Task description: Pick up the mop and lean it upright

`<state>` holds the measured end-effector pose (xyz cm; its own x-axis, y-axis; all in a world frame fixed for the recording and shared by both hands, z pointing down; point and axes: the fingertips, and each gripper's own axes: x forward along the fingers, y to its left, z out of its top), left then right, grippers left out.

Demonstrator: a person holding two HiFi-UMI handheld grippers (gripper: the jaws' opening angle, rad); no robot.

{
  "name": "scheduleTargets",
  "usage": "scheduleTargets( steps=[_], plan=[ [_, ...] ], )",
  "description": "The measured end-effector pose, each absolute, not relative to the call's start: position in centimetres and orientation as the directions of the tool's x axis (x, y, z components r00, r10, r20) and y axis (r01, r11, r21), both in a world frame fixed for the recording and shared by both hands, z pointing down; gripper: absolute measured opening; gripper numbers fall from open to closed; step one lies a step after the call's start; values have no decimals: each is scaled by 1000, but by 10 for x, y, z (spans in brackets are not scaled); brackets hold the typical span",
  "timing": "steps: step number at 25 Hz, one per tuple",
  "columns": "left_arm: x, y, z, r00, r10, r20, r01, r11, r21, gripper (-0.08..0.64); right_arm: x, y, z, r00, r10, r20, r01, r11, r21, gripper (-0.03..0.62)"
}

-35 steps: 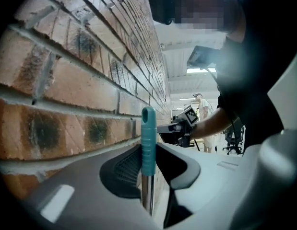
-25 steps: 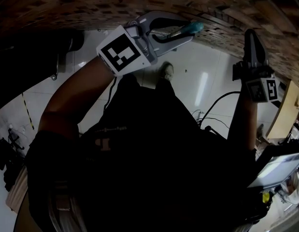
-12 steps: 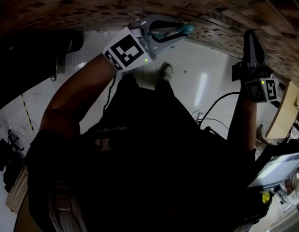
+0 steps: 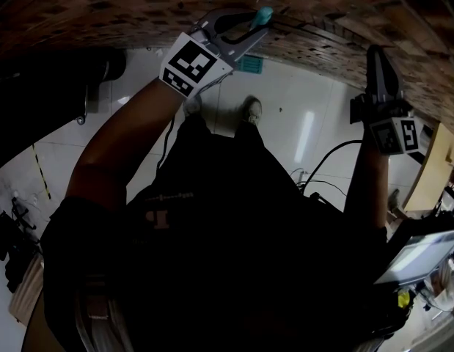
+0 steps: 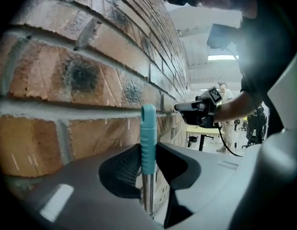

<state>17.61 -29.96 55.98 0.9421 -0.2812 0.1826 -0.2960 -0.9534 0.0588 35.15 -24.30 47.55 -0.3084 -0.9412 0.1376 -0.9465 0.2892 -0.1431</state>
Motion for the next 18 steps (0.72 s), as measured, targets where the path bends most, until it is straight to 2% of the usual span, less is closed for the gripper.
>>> scheduleTargets(
  steps=[7,18],
  plan=[
    [176,-304,571,916,-312,251,-341,-937,82,95,351,-244,474,-310,-941,138,-946,291,-142,15],
    [167,-302,578,909,-316,273,-362,-922,137,121,347,-244,472,-313,-940,136,-945,294,-141,15]
  ],
)
